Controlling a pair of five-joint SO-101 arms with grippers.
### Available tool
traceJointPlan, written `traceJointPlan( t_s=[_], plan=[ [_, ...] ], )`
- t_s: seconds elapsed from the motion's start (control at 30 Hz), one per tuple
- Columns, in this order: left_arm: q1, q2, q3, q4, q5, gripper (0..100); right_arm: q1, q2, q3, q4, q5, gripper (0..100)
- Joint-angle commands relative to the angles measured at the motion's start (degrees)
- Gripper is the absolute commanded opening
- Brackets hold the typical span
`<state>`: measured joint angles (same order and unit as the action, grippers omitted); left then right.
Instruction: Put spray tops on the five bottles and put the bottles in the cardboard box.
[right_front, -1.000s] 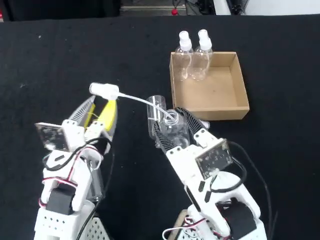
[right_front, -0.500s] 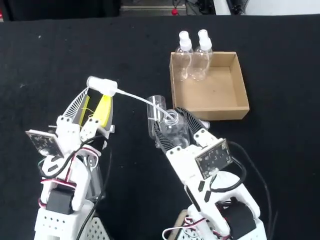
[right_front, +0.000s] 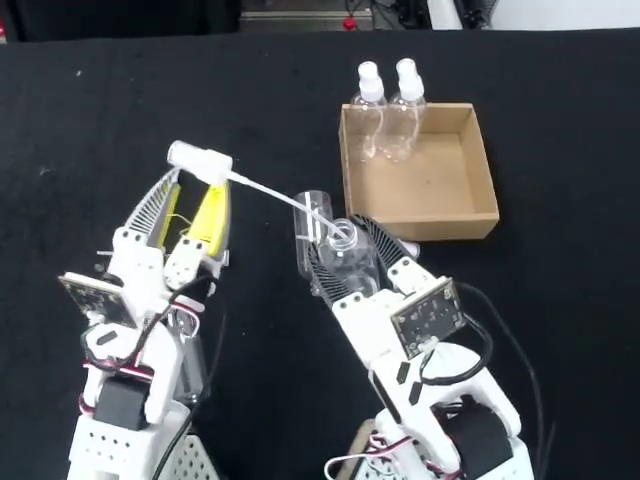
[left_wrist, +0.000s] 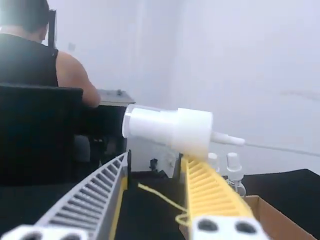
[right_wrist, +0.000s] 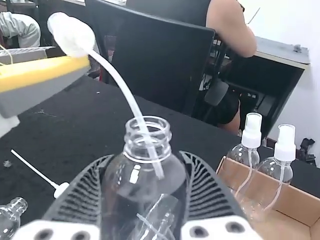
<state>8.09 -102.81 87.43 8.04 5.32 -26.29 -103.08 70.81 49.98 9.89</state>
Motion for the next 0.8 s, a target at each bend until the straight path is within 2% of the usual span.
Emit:
traceJointPlan(
  t_s=[0.0,0.33,0.57,0.63,0.77],
  plan=[
    [3.6,0.4,-1.8,-1.3,-2.5,17,-0.5,-5.9,-1.0,-1.7,-0.4,1.1],
    [3.7,0.4,-7.8,-0.4,-2.5,17,-0.6,-5.9,-2.6,0.0,-0.4,1.1],
    [4.0,0.5,-16.1,9.3,-2.5,17,-0.6,-5.9,-2.5,0.0,-0.4,1.1],
    [5.7,0.8,-17.2,9.7,-3.2,17,-0.6,-5.9,-2.5,0.0,-0.4,1.1],
    [12.5,8.0,-19.2,9.6,-10.3,17,-0.6,-5.9,-2.5,0.1,-0.4,1.1]
  ],
)
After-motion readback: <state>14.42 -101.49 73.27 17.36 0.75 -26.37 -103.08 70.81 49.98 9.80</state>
